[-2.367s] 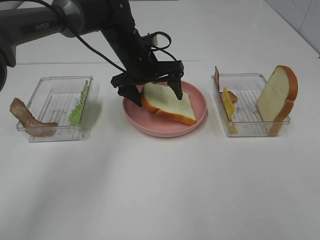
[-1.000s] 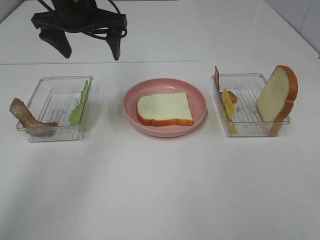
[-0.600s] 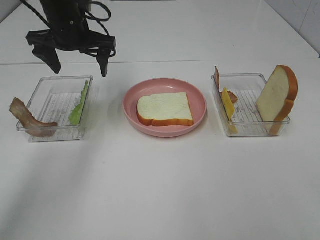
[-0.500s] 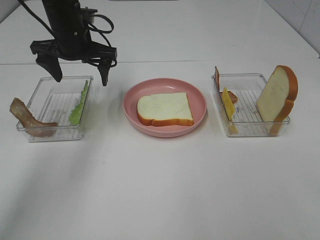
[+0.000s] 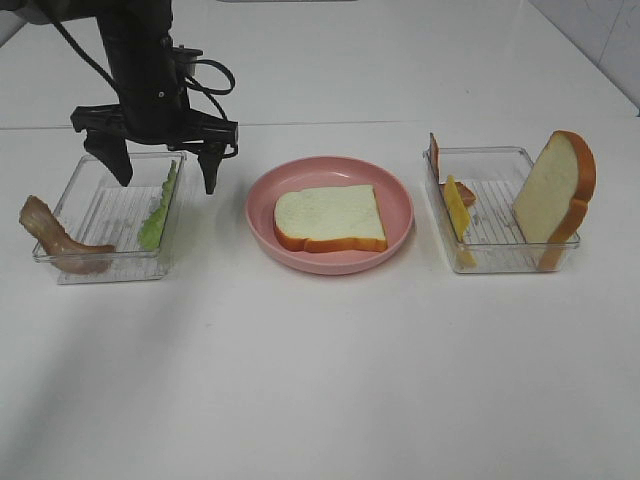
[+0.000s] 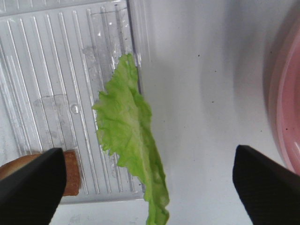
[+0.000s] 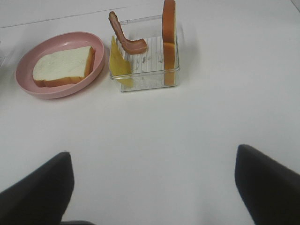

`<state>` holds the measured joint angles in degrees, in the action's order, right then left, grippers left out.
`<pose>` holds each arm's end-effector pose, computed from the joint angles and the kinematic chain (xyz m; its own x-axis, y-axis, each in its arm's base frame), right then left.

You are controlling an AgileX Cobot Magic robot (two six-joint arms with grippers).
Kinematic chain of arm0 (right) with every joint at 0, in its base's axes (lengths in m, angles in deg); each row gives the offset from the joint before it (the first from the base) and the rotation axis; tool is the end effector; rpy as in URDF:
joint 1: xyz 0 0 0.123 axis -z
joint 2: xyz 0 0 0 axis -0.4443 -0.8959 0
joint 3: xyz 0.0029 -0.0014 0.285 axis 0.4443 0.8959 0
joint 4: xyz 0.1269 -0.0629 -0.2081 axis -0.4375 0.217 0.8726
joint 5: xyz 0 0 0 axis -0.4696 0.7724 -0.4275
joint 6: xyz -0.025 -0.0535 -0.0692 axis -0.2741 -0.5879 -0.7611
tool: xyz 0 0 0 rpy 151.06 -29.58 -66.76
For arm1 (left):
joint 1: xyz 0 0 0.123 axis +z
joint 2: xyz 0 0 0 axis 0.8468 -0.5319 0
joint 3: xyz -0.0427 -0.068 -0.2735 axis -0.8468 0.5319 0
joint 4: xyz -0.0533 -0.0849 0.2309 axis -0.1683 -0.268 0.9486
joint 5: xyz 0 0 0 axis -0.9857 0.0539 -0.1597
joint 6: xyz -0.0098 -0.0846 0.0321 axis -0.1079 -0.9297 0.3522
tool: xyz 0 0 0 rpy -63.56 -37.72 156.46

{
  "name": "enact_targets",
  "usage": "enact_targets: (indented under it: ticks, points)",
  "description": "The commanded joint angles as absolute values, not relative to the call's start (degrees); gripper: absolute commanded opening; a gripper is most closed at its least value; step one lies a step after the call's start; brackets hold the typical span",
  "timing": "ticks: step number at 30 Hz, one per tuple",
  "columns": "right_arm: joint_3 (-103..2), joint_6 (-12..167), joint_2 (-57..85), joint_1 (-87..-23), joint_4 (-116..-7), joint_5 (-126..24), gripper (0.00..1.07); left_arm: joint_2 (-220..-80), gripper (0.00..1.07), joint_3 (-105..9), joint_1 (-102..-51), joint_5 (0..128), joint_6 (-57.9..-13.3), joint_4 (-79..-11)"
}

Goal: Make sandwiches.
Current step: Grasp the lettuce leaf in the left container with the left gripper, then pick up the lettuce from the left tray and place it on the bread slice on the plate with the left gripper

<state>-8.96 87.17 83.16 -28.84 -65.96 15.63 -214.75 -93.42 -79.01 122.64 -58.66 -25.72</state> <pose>-0.0033 0.0068 0.2613 -0.5388 0.1102 -0.8352 -0.0355 0.9876 0.1532 0.4530 -0.1680 0.1775 -0.9873 0.0567 -0.1481 0.0527 0.9981 0.0307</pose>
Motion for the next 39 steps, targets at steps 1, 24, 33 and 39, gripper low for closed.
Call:
enact_targets:
  ticks: [1,24,33,39]
  points:
    - [-8.8,87.1,84.9,-28.8,-66.1,14.9,0.87,-214.9,0.81,-93.4,-79.1,127.8,-59.2,-26.2]
    - [-8.8,87.1,84.9,-28.8,-66.1,14.9,0.87,-215.0,0.00,-93.4,-79.1,127.9,-57.6,-28.4]
    - [-8.8,87.1,84.9,-28.8,-66.1,14.9,0.87,-213.4,0.00,-93.4,-79.2,128.5,-57.8,-28.4]
    - [-8.8,87.1,84.9,-28.8,-66.1,14.9,0.87,-209.8,0.00,-93.4,-79.3,128.5,-57.7,-28.5]
